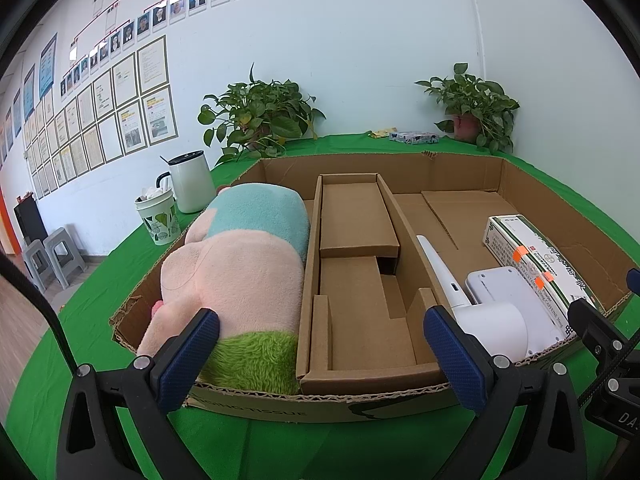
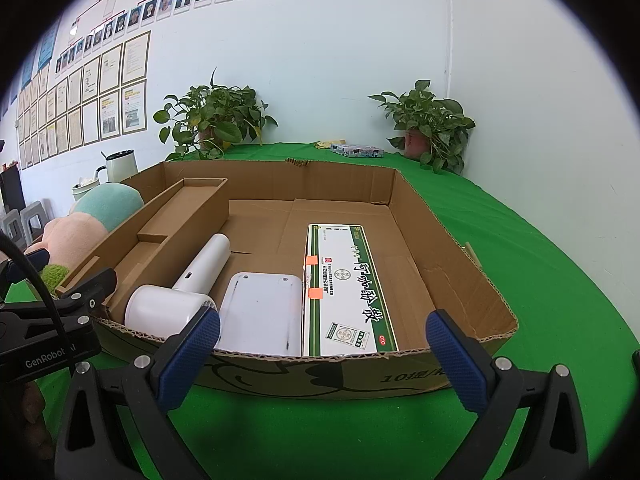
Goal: Organize objects
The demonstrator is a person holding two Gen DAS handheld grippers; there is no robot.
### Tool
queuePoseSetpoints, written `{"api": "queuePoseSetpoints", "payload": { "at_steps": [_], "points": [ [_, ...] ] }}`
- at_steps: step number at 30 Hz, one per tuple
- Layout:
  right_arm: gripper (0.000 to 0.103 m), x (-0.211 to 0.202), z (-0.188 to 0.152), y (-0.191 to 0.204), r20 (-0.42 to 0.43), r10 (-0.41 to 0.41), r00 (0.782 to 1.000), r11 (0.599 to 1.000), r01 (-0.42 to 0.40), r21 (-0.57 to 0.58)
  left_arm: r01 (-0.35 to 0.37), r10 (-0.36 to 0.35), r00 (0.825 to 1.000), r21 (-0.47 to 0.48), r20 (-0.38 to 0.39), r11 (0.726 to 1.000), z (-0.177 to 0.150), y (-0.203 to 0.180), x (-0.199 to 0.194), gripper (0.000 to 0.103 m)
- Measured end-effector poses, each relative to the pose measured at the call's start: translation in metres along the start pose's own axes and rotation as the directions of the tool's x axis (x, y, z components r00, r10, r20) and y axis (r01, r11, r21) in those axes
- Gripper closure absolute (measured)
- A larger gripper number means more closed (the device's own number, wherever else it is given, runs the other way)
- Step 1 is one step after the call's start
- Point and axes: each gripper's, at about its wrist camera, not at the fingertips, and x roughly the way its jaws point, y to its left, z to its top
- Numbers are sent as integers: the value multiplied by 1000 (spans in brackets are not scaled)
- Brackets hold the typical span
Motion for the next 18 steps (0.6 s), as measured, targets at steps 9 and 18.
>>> {"api": "queuePoseSetpoints", "payload": {
  "at_steps": [9, 18],
  "points": [
    [1, 0, 0, 0, 0, 0, 1000, 1000, 0, 0, -1, 1, 1000, 0, -1, 1000, 0, -1, 1, 0],
    [1, 0, 0, 0, 0, 0, 1000, 1000, 0, 0, 1, -1, 1000, -2, -1, 1000, 0, -1, 1, 0]
  ]
}}
